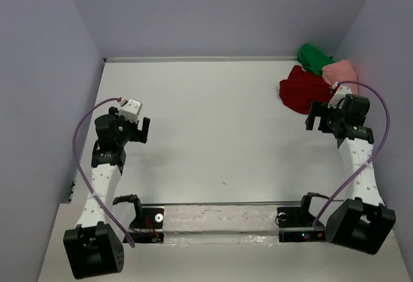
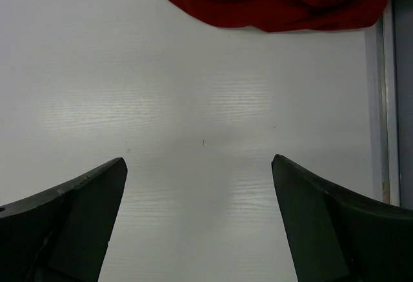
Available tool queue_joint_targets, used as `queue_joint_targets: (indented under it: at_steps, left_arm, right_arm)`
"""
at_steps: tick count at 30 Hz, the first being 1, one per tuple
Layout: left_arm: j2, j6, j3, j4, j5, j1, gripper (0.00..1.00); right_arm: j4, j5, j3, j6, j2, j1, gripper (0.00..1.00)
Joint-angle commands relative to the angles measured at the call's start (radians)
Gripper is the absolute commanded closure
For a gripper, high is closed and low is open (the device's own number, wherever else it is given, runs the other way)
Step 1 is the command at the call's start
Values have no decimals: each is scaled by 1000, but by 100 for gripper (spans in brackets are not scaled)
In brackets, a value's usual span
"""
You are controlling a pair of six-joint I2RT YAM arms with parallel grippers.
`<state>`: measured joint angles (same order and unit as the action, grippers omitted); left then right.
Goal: Fold and stack the t-shirts
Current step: Grab crumpled tshirt from the corner of the board with the right arm
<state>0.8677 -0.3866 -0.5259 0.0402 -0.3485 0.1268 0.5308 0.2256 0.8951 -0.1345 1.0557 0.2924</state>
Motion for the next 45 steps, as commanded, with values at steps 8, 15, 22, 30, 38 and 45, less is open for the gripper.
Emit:
queue_joint_targets:
  at_steps: [8, 15, 22, 30, 38, 45]
  left_arm:
    - [2, -11, -62, -19, -14, 8, 1]
    - [14, -15, -60, -16, 3, 11, 1]
    - [21, -1, -63, -20, -12, 11, 1]
    - [71, -9, -95, -72, -4, 14, 1]
    - [54, -32, -92, -76, -21, 22, 1]
    - [45, -43, -85, -69, -37, 20, 1]
  right_arm:
    - [-58, -4, -1, -34, -19, -6, 0]
    - [-81, 112, -47, -105, -19, -6, 0]
    - [-112, 14, -62, -77, -7, -6, 0]
    - [-15, -34, 164, -62, 289, -6, 4]
    - [102, -78, 505, -97, 575, -6, 7]
    - [210, 12, 735, -74, 811, -6, 12]
